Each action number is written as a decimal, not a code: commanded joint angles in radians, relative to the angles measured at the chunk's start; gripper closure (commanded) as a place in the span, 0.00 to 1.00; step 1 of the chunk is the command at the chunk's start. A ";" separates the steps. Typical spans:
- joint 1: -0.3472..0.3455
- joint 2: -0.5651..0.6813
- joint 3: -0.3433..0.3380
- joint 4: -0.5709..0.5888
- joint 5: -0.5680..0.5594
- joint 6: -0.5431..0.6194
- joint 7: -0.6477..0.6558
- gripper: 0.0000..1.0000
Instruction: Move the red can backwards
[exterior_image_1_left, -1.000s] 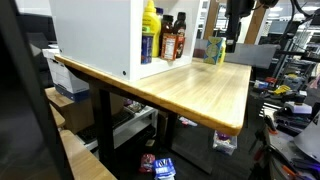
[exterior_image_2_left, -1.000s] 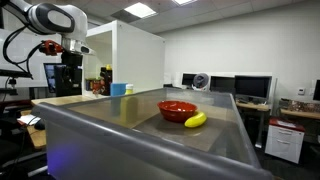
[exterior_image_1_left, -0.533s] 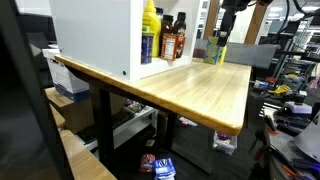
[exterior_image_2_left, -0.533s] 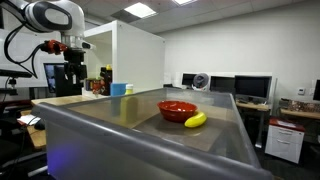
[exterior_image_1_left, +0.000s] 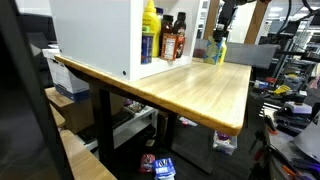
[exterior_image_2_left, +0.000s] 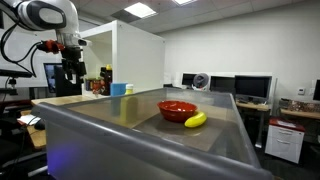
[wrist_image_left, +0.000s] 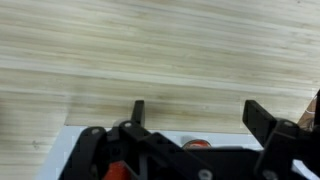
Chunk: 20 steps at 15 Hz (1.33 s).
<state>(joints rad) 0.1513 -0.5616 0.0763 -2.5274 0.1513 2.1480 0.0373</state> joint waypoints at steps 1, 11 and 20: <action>0.012 -0.047 0.030 -0.068 0.053 0.075 0.052 0.00; 0.073 -0.022 0.089 -0.106 0.139 0.252 0.115 0.00; 0.062 0.096 0.064 -0.054 0.123 0.349 0.098 0.00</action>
<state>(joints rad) 0.2210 -0.5378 0.1484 -2.6160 0.2663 2.4568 0.1414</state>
